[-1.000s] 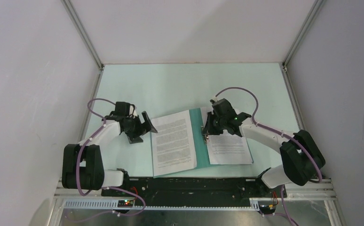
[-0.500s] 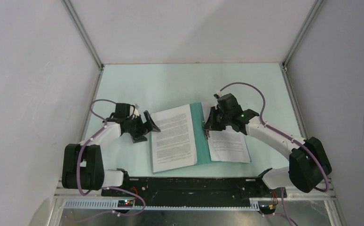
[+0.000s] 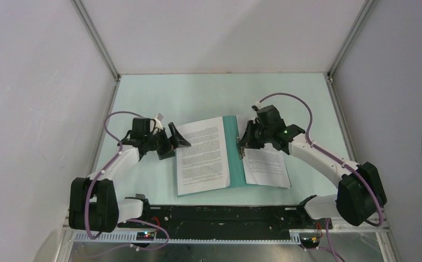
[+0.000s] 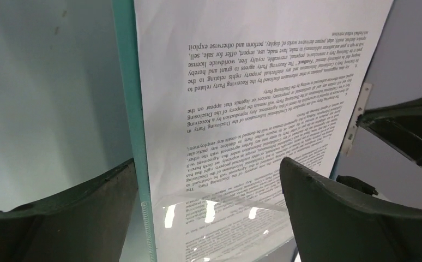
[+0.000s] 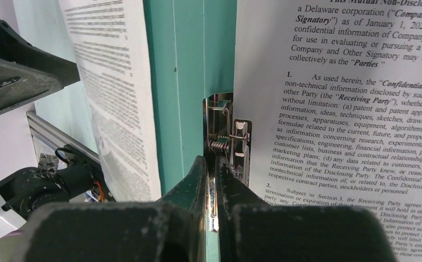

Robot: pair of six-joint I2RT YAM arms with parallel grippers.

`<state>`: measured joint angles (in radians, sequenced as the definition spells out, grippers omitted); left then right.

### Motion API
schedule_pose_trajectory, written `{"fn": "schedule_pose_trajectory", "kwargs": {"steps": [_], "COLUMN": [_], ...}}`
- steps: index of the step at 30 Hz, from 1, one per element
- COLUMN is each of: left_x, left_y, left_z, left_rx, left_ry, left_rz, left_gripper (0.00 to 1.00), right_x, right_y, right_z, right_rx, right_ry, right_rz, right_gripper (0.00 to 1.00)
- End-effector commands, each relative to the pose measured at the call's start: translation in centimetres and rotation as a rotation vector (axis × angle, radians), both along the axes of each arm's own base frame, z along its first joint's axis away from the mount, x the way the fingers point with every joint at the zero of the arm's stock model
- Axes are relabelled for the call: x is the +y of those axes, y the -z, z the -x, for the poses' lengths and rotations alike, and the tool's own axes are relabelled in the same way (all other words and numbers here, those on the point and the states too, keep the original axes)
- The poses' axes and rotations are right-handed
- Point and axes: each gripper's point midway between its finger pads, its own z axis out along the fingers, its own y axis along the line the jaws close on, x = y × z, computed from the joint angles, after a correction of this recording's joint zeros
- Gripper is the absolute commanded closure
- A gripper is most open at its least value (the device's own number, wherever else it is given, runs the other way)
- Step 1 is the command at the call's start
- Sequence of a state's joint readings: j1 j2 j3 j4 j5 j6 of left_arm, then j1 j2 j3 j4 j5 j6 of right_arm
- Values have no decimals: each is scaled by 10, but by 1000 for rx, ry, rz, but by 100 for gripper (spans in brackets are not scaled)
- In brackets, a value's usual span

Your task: Put the files into the folder

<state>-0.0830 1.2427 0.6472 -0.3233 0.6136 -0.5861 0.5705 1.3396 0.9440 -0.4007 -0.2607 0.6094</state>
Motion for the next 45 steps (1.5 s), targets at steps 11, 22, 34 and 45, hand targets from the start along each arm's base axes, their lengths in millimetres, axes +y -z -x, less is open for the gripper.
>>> {"fn": "schedule_pose_trajectory", "kwargs": {"steps": [11,22,34,45], "left_x": [-19,-20,-21,-59], "left_y": [-76,-113,-161,-180], "left_z": [6,10,11,5], "left_rx": [-192,-279,-386,-437], "left_ry": [26,-2,-26,23], "left_rz": [150,191,189,126], "left_gripper": [0,0,0,0], "right_x": [5,37,88,137], "right_y": [-7,23,58,70], "right_z": [-19,-17,-28,-25], "right_rx": [-48,-31,-6,61], "right_ry": [31,23,78,75], "right_rz": [21,57,16,-80], "right_gripper": [100,100,100,89]}}
